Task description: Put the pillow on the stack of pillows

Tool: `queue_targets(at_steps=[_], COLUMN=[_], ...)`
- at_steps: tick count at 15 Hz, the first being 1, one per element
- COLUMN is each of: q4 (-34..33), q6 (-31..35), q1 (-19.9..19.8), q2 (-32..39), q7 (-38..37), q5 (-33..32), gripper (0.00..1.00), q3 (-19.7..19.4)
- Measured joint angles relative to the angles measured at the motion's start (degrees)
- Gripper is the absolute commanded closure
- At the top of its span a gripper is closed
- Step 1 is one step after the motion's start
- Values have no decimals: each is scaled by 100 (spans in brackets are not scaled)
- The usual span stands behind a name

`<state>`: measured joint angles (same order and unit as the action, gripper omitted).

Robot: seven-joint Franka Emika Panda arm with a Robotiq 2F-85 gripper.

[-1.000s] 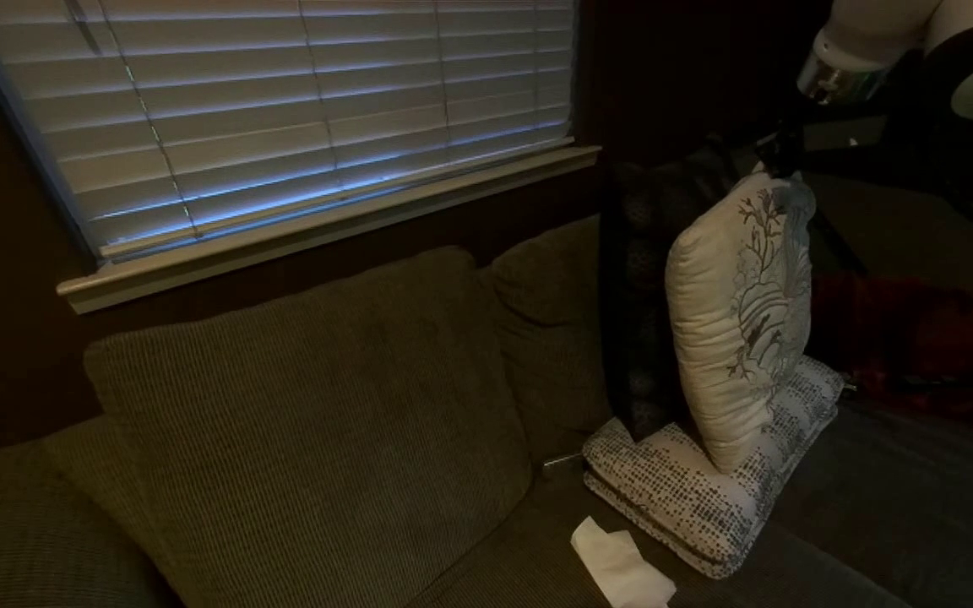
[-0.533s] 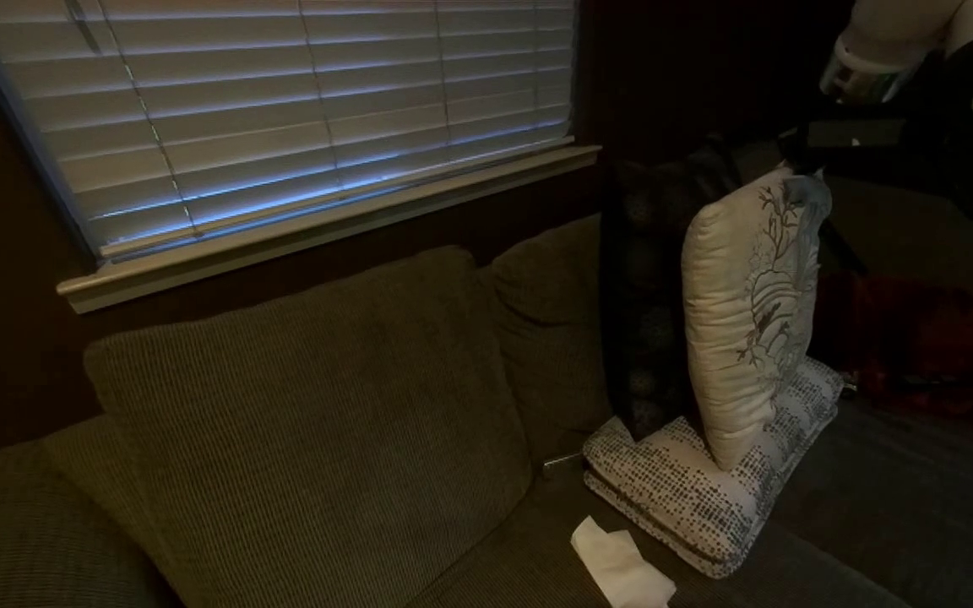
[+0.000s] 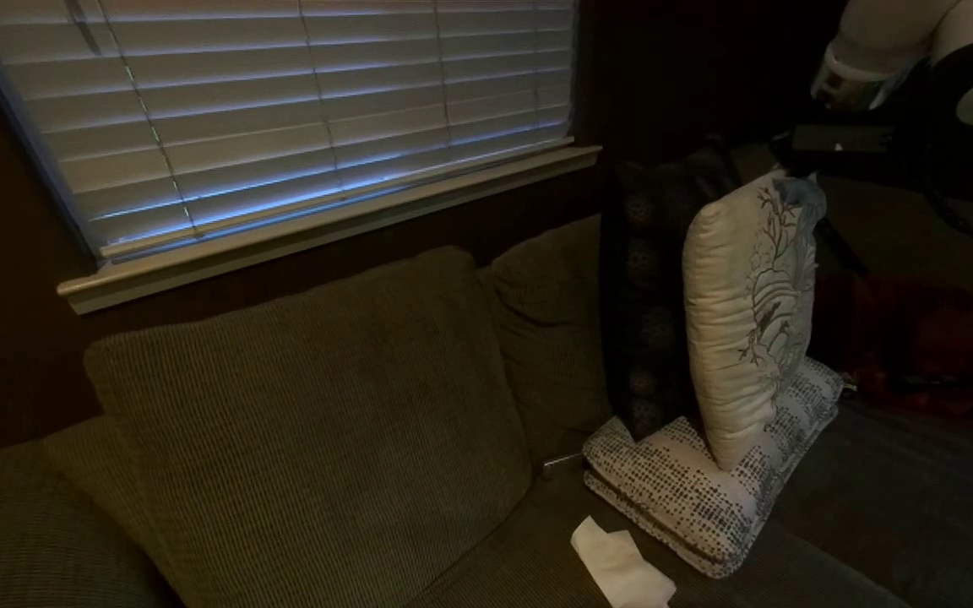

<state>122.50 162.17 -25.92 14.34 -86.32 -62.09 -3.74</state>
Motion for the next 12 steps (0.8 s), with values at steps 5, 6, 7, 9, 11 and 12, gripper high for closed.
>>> queue_targets(at_steps=[5, 6, 7, 9, 11, 12], q4=[-12, -30, -54, -100, -141, -161], q6=[-65, -162, -275, -407, -439, -439], q1=[26, 75, 134, 249, 321, 343], q2=[0, 0, 1, 3, 3, 2], q7=[-18, -46, -102, -239, -369, -437], q5=[30, 24, 22, 22, 22, 20], gripper=[43, 35, 29, 15, 2, 0], q3=[41, 50, 56, 69, 72, 71])
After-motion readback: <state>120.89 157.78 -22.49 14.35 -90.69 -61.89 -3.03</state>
